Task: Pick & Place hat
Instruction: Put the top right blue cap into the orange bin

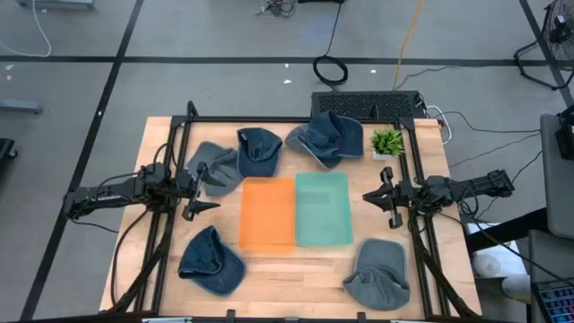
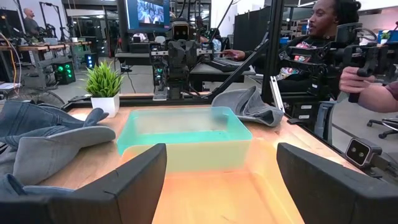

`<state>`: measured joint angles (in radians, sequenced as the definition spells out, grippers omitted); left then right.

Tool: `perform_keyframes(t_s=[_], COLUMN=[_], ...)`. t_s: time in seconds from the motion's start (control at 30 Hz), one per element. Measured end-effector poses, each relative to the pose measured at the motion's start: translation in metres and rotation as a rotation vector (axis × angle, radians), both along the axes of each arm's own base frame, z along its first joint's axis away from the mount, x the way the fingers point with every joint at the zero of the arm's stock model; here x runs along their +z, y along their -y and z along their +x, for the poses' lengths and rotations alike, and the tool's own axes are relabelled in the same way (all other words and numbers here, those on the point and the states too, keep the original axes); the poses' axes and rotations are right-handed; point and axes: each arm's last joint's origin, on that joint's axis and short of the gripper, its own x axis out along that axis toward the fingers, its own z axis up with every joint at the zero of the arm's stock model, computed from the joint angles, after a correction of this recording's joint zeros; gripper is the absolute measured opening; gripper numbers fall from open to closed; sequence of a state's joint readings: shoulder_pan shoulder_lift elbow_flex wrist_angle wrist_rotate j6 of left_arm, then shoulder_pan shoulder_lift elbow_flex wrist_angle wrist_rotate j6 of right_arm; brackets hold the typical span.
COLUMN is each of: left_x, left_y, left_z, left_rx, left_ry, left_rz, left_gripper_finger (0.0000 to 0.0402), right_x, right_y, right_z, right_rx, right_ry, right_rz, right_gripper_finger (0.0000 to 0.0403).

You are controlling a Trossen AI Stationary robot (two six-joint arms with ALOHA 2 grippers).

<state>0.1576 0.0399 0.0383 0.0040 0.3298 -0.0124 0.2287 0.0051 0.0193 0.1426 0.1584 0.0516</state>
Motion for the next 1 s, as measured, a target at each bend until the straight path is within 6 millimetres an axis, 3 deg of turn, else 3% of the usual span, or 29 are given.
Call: perform_keyframes(t_s=[0.3,0.53,0.73,1.0], left_x=[0.0000,0.0001,0.0000,0.0000], left_y=[0.0000,0.0000,0.0000,0.0000], left_z=[0.0000,0.0000,0.0000,0.0000], left_rx=[0.000,0.000,0.000,0.000], left_ry=[0.000,0.000,0.000,0.000], left_rz=[0.000,0.000,0.000,0.000], left_gripper_finger=[0.0310,0.0310,0.0310,0.0310], right_x=[0.0040,0.0064,0.0063,0.0082], right_y=[0.0040,0.0040,0.0040,0.0047], right_z=[-0.0006,-0.0011,-0.0010,-0.0011], right_rx=[-0.126,-0.125,-0.132,-0.156], right_ry=[0.038,0.062,0.061,0.059], right_rz=[0.071,0.050,0.005,0.026], right_gripper_finger=[0.0210,0.0300,0.0334,0.0327])
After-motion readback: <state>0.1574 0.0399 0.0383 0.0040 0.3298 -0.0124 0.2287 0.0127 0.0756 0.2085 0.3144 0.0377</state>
